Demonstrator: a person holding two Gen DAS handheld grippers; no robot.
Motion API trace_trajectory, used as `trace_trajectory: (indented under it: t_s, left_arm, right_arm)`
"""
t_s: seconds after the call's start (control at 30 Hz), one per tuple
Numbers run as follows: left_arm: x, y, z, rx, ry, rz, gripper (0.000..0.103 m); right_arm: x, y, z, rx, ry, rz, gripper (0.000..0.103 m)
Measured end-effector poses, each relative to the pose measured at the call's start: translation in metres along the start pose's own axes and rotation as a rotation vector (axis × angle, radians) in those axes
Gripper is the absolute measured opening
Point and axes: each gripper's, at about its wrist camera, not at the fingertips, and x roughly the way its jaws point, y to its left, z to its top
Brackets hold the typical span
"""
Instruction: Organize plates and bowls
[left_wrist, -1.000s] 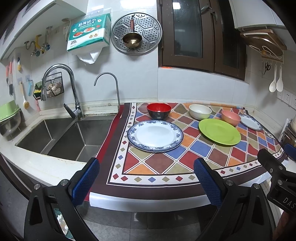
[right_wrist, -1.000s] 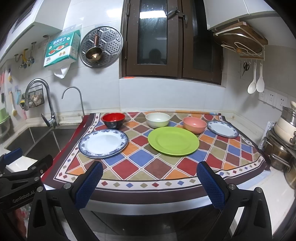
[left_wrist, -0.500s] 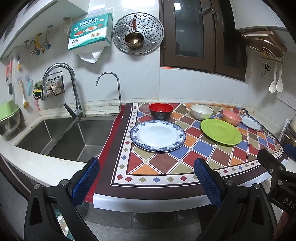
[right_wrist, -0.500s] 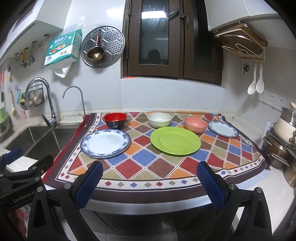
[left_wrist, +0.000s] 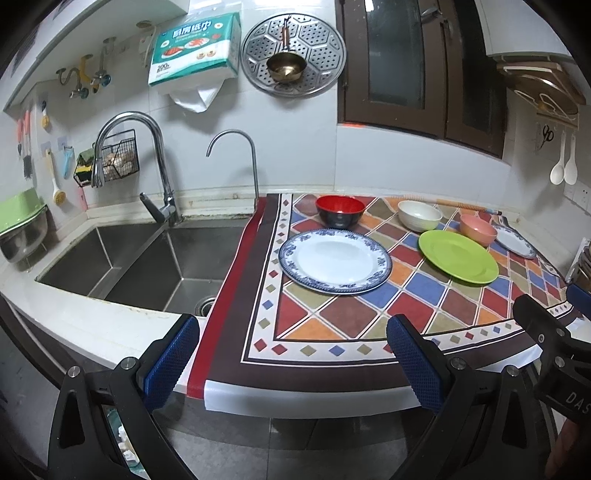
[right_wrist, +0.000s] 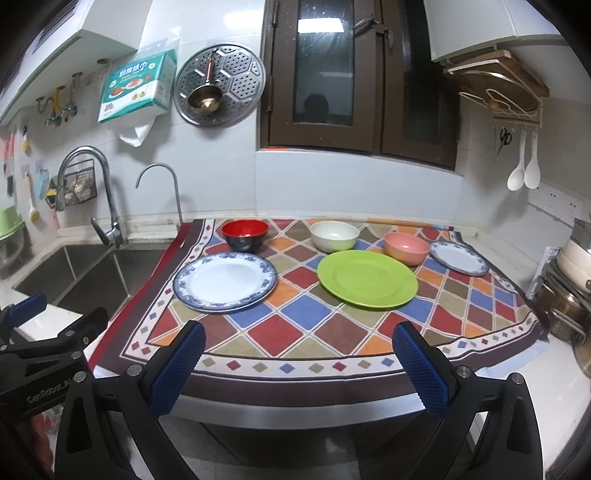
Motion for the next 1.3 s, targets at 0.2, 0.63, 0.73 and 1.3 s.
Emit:
trace_trajectory:
  t_s: [0.2,0.63,0.73,1.3]
  left_arm:
    - [0.015,0.007,-0.001,-0.018,0.037,0.014,0.103]
    - [0.091,0.009,0.032,-0.03,0.101,0.104,0.103]
    - [0.117,0.009,0.042,-0.047,0.129,0.113,0.103]
    - [0.239,0.023,0.069,-0.035,0.328,0.066,0.085]
  right_arm:
    - [0.016,0.009,0.003,-0.003,0.037,0.033,0.102]
    - [0.102,0.022,0.03,-0.038,0.094,0.121,0.102]
    - [0.129,0.026,0.042,-0.057,0.108,0.142,0.102]
    - [0.266,0.045,0.065,-0.081,0.293,0.185,0.102]
